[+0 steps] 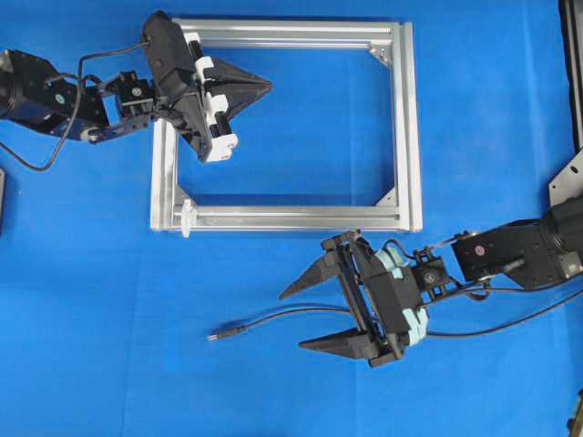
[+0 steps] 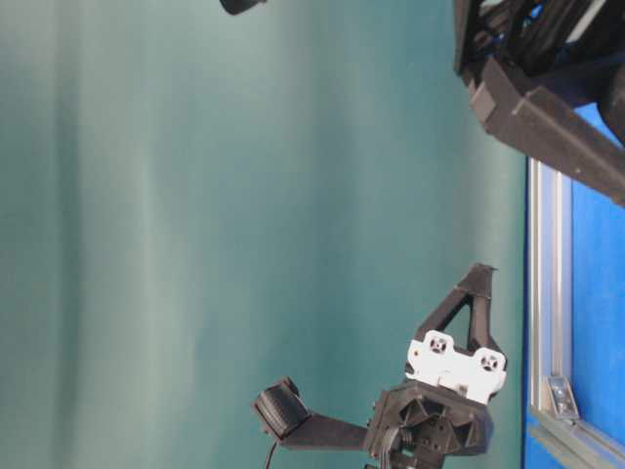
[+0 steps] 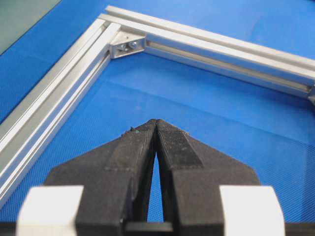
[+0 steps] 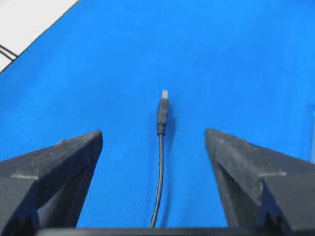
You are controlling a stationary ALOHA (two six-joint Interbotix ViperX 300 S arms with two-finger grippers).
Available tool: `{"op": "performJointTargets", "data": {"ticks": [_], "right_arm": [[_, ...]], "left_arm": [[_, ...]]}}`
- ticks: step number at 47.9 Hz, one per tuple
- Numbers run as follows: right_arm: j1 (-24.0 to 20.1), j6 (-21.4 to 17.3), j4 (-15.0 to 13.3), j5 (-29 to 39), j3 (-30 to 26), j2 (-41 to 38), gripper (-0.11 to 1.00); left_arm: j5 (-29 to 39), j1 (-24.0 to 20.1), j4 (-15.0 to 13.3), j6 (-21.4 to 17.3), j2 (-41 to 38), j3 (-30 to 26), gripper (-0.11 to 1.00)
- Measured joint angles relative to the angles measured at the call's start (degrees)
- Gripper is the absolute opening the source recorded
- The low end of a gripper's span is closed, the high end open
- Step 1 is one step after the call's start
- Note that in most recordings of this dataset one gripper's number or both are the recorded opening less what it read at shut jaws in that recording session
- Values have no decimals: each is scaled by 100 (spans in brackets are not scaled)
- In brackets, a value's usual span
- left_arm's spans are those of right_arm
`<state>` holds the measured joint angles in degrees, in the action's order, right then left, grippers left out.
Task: Insert the wire through the string loop located on the left side.
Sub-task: 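Open the right gripper and lower it over the black USB cable plug end, then close the right gripper on the cable just behind the USB plug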
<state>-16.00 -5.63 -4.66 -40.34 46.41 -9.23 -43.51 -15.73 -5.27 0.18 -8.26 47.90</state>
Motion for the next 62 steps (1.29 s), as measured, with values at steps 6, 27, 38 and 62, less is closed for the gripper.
{"op": "performJointTargets", "data": {"ticks": [6, 27, 38, 62], "right_arm": [[0, 9, 105, 9, -79, -53, 88], [0, -123, 308, 299, -861, -1160, 88], [0, -237, 316, 325, -1107, -1494, 88], [0, -255, 396, 316, -1213, -1635, 76]], "left_arm": [[0, 0, 0, 0, 0, 9, 0], [0, 0, 9, 0, 0, 9, 0], [0, 0, 9, 0, 0, 9, 0], [0, 9, 9, 18, 0, 44, 0]]}}
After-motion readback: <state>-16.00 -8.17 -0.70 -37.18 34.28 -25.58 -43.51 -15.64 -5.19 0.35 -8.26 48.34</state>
